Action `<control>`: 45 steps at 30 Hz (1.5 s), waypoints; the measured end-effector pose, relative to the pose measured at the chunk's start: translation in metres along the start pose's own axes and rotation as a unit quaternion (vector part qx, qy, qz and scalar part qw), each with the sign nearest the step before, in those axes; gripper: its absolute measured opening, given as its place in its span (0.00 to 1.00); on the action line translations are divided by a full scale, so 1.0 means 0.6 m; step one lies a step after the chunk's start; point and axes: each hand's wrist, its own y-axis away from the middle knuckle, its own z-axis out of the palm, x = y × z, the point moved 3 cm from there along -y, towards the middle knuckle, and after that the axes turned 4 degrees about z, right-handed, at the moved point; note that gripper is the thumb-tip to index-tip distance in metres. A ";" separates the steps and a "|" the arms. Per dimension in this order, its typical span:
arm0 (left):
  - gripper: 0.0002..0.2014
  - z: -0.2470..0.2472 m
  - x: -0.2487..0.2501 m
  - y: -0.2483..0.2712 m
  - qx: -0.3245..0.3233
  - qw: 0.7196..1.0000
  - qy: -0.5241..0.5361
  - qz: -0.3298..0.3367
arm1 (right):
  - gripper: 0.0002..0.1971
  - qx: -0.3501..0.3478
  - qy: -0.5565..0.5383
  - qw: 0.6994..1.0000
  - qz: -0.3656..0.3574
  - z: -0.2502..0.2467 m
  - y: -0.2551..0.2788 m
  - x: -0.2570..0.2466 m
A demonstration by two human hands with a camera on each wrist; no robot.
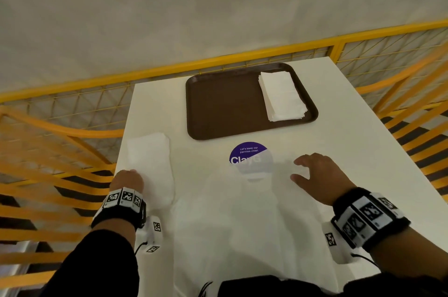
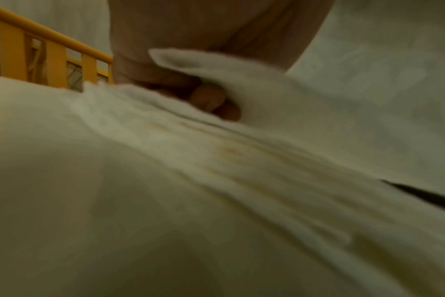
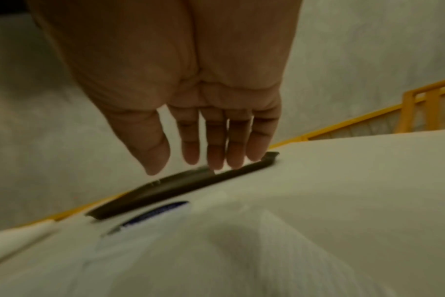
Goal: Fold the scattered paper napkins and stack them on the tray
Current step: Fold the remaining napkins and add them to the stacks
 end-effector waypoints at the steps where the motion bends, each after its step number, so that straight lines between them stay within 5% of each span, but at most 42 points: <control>1: 0.18 0.003 -0.005 -0.004 0.012 0.999 0.034 -0.018 | 0.25 -0.010 0.012 0.999 0.045 0.008 -0.011 0.007; 5: 0.31 0.001 -0.010 0.017 0.064 0.983 0.143 -0.093 | 0.39 -0.066 0.052 0.985 0.152 0.035 -0.032 0.012; 8: 0.31 -0.009 0.012 0.064 0.066 0.990 0.110 -0.059 | 0.39 -0.079 0.061 0.983 0.156 0.053 -0.040 0.007; 14: 0.21 0.019 0.081 0.177 0.033 0.990 0.101 0.097 | 0.13 -0.096 -0.004 0.990 0.102 0.043 -0.035 -0.005; 19: 0.19 0.061 0.120 0.250 -0.111 0.933 0.189 0.287 | 0.15 -0.014 -0.132 0.989 0.065 -0.002 -0.012 -0.007; 24: 0.50 0.089 0.139 0.293 -0.251 0.889 0.113 0.365 | 0.19 0.076 -0.121 0.984 -0.103 -0.094 0.053 -0.058; 27: 0.59 0.079 0.149 0.303 -0.280 0.870 0.260 0.312 | 0.21 0.072 -0.179 0.967 -0.165 -0.145 0.107 -0.088; 30: 0.70 0.057 0.163 0.310 -0.313 0.790 0.453 0.270 | 0.24 0.017 -0.346 0.920 -0.185 -0.181 0.141 -0.099; 34: 0.49 0.030 0.178 0.323 -0.375 0.674 0.594 0.230 | 0.27 -0.010 -0.453 0.877 -0.160 -0.193 0.146 -0.086; 36: 0.33 0.014 0.184 0.331 -0.369 0.647 0.629 0.223 | 0.30 0.004 -0.469 0.873 -0.129 -0.188 0.144 -0.074; 40: 0.09 -0.014 0.174 0.323 -0.241 0.681 0.651 0.233 | 0.34 -0.009 -0.491 0.871 -0.035 -0.162 0.131 -0.038; 45: 0.20 -0.046 0.150 0.311 -0.200 0.686 0.643 0.277 | 0.18 -0.066 -0.504 0.861 -0.012 -0.139 0.135 -0.017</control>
